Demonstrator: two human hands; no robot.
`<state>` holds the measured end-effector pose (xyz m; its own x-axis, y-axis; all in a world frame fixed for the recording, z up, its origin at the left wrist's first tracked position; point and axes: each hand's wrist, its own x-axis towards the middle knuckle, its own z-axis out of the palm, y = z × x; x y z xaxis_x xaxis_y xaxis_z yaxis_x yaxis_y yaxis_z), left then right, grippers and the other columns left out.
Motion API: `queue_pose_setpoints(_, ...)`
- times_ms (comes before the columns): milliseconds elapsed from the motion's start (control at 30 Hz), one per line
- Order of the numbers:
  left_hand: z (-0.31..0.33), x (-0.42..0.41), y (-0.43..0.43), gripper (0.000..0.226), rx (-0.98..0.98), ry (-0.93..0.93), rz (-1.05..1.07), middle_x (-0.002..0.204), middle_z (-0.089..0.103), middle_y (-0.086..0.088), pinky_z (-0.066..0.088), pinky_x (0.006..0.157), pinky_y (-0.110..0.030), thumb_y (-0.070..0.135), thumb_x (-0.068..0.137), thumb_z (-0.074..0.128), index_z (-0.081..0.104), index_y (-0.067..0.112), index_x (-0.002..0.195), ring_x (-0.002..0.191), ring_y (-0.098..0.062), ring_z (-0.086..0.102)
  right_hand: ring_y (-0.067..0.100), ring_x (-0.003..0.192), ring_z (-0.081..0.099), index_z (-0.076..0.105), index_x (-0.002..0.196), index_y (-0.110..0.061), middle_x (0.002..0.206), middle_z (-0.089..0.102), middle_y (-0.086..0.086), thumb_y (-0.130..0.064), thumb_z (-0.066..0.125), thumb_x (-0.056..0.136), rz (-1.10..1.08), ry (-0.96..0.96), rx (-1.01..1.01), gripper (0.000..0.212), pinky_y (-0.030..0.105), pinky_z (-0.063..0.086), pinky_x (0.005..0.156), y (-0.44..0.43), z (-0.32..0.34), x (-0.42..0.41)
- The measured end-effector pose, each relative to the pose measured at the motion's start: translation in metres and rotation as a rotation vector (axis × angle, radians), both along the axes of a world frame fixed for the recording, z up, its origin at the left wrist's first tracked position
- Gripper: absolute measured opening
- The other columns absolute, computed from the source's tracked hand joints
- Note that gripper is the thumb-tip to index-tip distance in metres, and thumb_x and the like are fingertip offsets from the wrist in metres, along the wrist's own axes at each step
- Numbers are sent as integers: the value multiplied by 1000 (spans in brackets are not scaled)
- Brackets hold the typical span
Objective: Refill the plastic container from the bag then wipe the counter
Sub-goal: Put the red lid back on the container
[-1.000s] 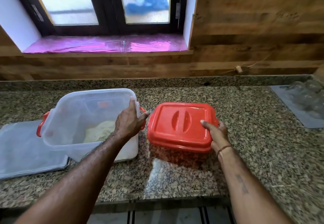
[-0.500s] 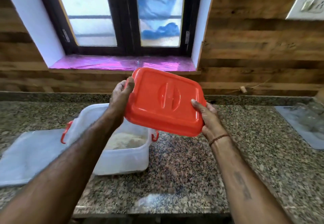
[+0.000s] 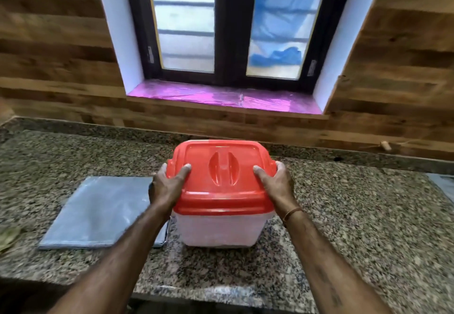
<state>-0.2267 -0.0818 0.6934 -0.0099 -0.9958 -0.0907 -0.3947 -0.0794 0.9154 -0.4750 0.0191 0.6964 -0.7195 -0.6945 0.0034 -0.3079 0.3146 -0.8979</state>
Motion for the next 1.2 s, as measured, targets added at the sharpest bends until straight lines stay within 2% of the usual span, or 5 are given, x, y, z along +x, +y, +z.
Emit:
queue_pose_setpoints(267,-10,10,-21,81,-36,-67,-57,147,58,-16,50,105,-46,51,90,71,41,14,156,128,-36,60,15,98,56,44,151,-13,126,64,6,-39,64,100,-11,141,80,60,21,47,71,3,3,26)
queue_pose_setpoints(800,-1,5,-21,84,-130,28,-177,133,65,-2,60,89,-47,60,78,71,47,25,151,111,-28,68,26,119,62,34,160,-16,147,56,15,-34,61,102,-31,40,7,66,43,57,99,3,3,22)
queue_pose_setpoints(933,2,-2,-27,64,-99,117,-232,117,64,2,53,78,-28,21,90,76,51,13,148,101,-21,65,18,115,56,34,160,-15,151,53,14,-29,64,101,-31,-7,-36,68,37,55,96,4,3,13)
queue_pose_setpoints(1067,-2,-3,-34,63,-137,94,-246,131,68,-11,53,74,-21,23,88,79,55,16,147,102,-19,66,18,114,57,37,158,-13,150,54,15,-28,64,101,-32,4,-12,65,41,56,101,3,-1,7)
queue_pose_setpoints(1200,-4,3,-33,67,-119,128,-280,131,68,-8,63,86,-42,33,85,82,55,28,146,107,-24,70,24,123,61,40,157,-14,151,54,15,-32,64,100,-44,-17,-4,64,46,57,103,2,-6,7)
